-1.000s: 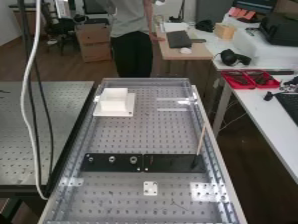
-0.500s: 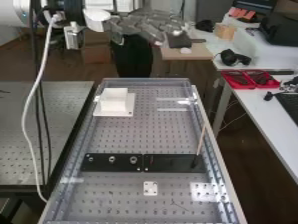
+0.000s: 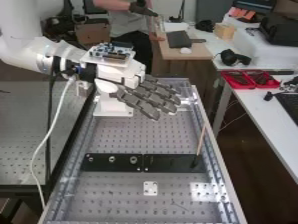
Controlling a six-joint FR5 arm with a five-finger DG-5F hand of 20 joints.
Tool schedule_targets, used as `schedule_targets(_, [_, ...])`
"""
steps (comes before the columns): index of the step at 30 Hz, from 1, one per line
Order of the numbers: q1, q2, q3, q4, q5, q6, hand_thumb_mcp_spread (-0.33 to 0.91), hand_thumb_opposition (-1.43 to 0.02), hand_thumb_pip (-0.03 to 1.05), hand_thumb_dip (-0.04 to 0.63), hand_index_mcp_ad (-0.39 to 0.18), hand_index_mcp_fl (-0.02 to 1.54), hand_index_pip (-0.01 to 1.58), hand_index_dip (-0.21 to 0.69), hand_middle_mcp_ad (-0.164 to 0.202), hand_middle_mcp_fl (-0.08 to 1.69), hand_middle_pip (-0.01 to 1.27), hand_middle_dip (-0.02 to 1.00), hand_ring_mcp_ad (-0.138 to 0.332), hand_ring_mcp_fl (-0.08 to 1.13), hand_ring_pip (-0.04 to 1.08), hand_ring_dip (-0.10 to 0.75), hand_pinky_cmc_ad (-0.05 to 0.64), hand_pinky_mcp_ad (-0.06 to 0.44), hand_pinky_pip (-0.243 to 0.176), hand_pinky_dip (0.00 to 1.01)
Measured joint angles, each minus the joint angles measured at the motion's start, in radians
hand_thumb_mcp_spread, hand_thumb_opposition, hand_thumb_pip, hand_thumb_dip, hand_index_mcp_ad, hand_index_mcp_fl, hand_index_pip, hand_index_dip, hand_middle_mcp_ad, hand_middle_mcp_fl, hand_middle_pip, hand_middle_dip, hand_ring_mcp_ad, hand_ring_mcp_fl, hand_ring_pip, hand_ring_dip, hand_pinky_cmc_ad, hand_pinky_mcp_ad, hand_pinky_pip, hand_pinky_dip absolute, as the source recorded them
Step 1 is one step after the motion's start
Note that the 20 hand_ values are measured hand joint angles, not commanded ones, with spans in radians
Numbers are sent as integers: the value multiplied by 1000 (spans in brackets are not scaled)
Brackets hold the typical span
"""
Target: Grab the pcb board and place it in the clear container
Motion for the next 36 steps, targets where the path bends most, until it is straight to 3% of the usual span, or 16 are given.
schedule_targets(13, [-43,-122,0,54,30,41,250,-761,480,17,24,87,105,49,157,38,159,77,215,21,96,-14,293,234,-112,522])
schedule_targets(20, [-53,-167,20,57,47,44,295,-764,578,94,-3,164,192,40,155,40,152,89,209,0,96,-14,295,230,-112,529])
schedule_targets(25, [-54,-198,32,58,60,41,328,-773,635,159,-7,182,508,44,138,40,152,89,197,0,94,-14,295,230,-108,529])
schedule_targets(33, [-60,-242,49,81,81,33,356,-815,648,206,-24,103,1100,44,124,38,145,93,164,0,96,-12,293,234,-108,524])
schedule_targets(36, [-60,-254,55,83,84,31,368,-836,705,222,-24,72,1264,44,124,38,145,96,166,0,96,-12,295,230,-110,497])
